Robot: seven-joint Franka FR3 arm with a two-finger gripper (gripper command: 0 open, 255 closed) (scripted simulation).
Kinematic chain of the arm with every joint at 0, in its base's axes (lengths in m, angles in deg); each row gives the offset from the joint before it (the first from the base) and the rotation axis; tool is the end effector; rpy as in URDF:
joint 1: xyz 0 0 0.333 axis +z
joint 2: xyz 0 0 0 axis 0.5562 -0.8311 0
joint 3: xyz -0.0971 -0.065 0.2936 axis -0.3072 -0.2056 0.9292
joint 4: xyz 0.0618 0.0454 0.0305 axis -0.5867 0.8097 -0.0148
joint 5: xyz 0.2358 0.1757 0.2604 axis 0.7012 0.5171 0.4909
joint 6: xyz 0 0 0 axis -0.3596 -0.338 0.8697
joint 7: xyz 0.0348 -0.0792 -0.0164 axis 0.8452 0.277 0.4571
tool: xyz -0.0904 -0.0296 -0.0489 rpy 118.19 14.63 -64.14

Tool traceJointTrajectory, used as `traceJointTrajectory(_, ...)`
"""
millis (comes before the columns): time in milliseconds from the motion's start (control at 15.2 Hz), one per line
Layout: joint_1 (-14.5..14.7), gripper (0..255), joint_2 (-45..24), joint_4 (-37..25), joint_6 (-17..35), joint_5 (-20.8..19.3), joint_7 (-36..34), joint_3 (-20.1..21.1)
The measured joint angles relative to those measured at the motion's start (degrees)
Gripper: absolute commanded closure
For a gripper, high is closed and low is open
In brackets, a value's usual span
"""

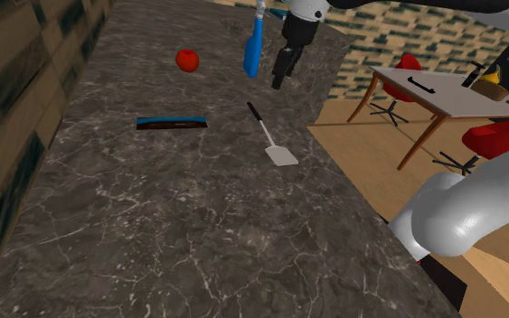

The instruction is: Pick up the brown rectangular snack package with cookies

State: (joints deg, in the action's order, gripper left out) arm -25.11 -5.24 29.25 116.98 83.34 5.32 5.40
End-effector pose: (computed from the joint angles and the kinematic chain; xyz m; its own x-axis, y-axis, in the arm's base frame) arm 0.4577 0.1391 0.6088 0.8922 0.4441 0.0817 0.4368 -0.8947 0.0935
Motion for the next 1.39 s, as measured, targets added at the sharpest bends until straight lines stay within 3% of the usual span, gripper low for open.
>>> traceJointTrajectory(990,8.2,0,-27.4,-26.3,-3.3,-2.1,8.6,8.0)
traceJointTrajectory(1386,13.3,0,-39.1,-40.0,-7.4,-4.9,11.6,10.9)
